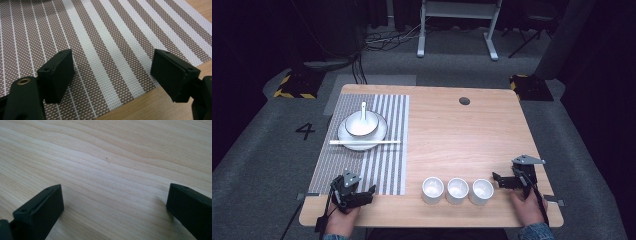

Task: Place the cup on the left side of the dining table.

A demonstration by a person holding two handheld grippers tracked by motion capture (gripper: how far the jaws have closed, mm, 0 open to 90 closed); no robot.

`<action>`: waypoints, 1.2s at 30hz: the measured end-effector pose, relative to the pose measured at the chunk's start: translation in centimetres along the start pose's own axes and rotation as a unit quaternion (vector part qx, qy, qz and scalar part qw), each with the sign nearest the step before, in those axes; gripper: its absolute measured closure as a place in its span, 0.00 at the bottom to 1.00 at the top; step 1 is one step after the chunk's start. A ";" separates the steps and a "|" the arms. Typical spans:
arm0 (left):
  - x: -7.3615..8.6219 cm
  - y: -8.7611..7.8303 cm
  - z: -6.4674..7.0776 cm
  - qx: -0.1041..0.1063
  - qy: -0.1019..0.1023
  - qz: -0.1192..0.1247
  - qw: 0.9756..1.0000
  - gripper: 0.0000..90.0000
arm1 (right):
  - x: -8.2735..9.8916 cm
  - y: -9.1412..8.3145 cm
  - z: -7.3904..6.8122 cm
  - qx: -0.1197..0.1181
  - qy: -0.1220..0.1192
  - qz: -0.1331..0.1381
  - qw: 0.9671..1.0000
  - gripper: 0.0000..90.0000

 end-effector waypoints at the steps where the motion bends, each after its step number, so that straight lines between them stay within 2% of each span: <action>1: 0.0 0.0 0.1 -0.002 -0.002 0.000 1.000 0.21 | 0.0 0.0 0.0 0.000 0.000 0.000 1.000 0.01; 18: 0.0 0.0 0.1 -0.002 -0.001 0.001 1.000 0.21 | 0.0 0.0 0.0 0.000 -0.001 -0.001 1.000 0.01; 20: 0.0 0.0 0.1 0.001 0.003 0.003 1.000 0.24 | 0.0 0.0 0.0 -0.001 -0.001 0.000 1.000 0.01; 22: -0.3 -0.5 0.0 0.000 0.010 0.016 1.000 0.27 | 0.0 0.0 0.0 -0.001 -0.001 -0.001 1.000 0.01; 26: -1.2 -2.0 0.0 0.010 0.003 0.046 0.999 0.27 | 0.0 0.0 0.0 -0.001 -0.001 -0.001 1.000 0.01; 28: -1.4 -2.3 0.0 0.012 0.004 0.049 0.999 0.27 | 0.0 0.0 0.0 -0.001 -0.001 -0.001 1.000 0.01; 30: -1.9 -3.4 0.2 0.016 0.000 0.074 0.997 0.27 | 0.0 0.0 0.0 -0.001 -0.001 -0.001 1.000 0.01; 31: -1.9 -3.4 0.2 0.016 0.000 0.074 0.997 0.27 | 0.0 0.0 0.0 -0.001 -0.001 -0.001 1.000 0.01; 33: -2.7 -4.7 0.4 0.023 -0.013 0.111 0.993 0.27 | 0.0 0.0 0.0 0.000 -0.001 -0.001 1.000 0.01; 34: -2.9 -5.1 0.5 0.025 -0.014 0.122 0.992 0.27 | 0.0 0.0 0.0 -0.001 -0.001 -0.001 1.000 0.01; 35: -2.9 -5.1 0.5 0.025 -0.014 0.122 0.992 0.27 | 0.0 0.0 0.0 0.000 -0.002 -0.001 1.000 0.01; 36: -3.2 -5.5 0.5 0.025 -0.015 0.135 0.990 0.27 | 0.0 0.0 0.0 -0.001 -0.001 -0.001 1.000 0.01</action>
Point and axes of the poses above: each handheld gripper's, and its own axes: y roughly forward along the jaws, x roughly out of its underside, z roughly to its right, the point moved 5 cm from there along y, roughly forward along the jaws, and after that the axes turned 2 degrees about z, right-handed, at the moved point
